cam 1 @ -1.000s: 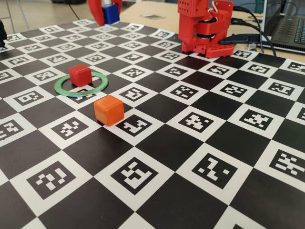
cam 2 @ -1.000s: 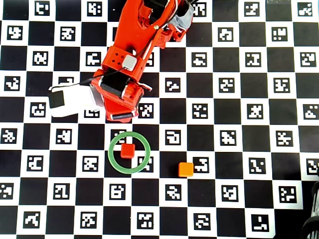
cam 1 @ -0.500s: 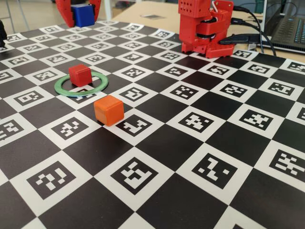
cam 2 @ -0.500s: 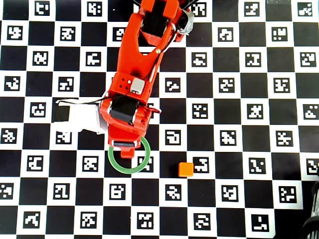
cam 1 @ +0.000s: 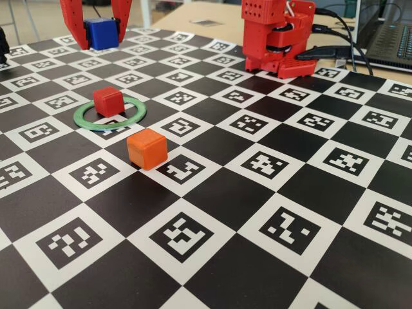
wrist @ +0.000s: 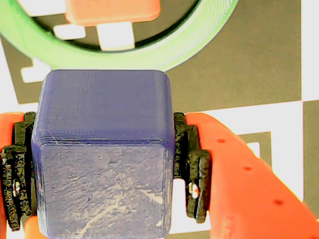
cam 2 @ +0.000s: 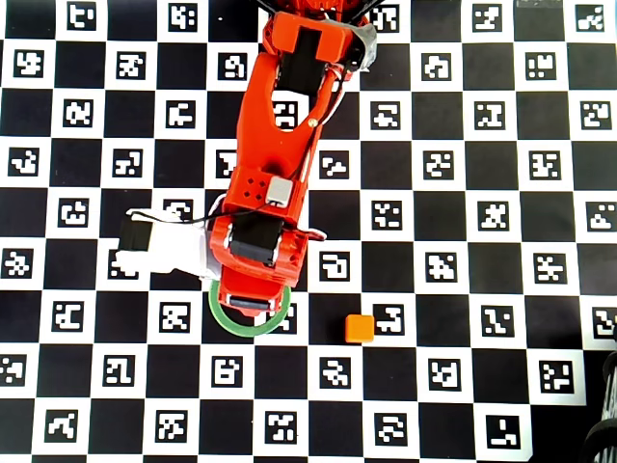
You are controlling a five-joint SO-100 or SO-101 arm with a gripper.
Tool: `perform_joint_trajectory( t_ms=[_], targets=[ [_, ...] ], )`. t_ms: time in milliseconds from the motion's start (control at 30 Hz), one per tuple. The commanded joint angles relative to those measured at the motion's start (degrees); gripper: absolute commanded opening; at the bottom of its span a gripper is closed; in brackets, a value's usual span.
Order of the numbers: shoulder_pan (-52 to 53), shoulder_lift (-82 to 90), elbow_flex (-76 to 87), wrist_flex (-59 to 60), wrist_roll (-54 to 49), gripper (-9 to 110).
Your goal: Grab the red cube then put it in the green circle then put the blue cube on top and finally the orange cube on top
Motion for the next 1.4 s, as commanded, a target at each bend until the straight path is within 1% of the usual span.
perform_joint_trajectory(
  t_ms=[0, 300, 500, 900, 1367],
  targets=[
    [-0.4, 2.6, 1.6, -2.5, -1.1, 10],
    [0.9, 4.3, 12.6, -11.7, -3.2, 11],
    [1.1, 4.4, 15.8, -15.1, -4.3, 11],
    [3.0, 4.2, 17.0, -18.0, -6.6, 10],
    [2.9, 4.3, 18.5, -19.5, -6.4, 10]
  ],
)
